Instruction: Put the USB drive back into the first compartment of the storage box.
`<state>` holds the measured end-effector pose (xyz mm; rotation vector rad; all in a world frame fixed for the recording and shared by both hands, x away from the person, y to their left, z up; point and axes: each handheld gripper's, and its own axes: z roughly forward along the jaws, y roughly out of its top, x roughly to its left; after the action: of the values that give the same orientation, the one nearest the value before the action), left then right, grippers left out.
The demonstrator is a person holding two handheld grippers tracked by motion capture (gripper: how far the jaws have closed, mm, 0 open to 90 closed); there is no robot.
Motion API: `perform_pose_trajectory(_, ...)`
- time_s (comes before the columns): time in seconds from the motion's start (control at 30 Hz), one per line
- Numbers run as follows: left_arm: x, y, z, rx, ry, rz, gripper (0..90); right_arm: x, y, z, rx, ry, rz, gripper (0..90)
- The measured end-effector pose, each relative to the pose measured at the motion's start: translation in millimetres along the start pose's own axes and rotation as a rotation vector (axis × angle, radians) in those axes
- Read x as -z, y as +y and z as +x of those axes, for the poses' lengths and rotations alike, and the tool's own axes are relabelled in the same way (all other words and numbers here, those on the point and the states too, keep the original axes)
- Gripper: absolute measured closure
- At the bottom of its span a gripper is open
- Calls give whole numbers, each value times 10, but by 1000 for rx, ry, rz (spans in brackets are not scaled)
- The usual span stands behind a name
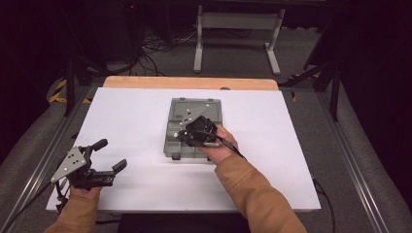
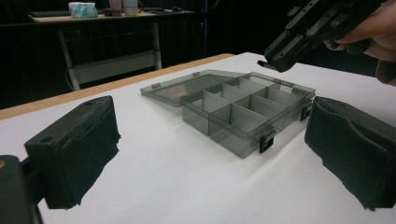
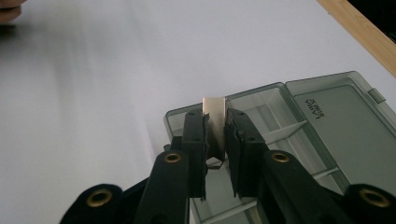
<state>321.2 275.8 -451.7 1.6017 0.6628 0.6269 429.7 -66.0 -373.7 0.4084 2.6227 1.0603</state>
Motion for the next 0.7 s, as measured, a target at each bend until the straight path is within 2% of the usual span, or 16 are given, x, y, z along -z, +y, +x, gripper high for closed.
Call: perform_pose_trajectory(0.7, 5, 2, 1, 0, 1, -2, 36, -263, 15, -237, -73, -46, 16, 788)
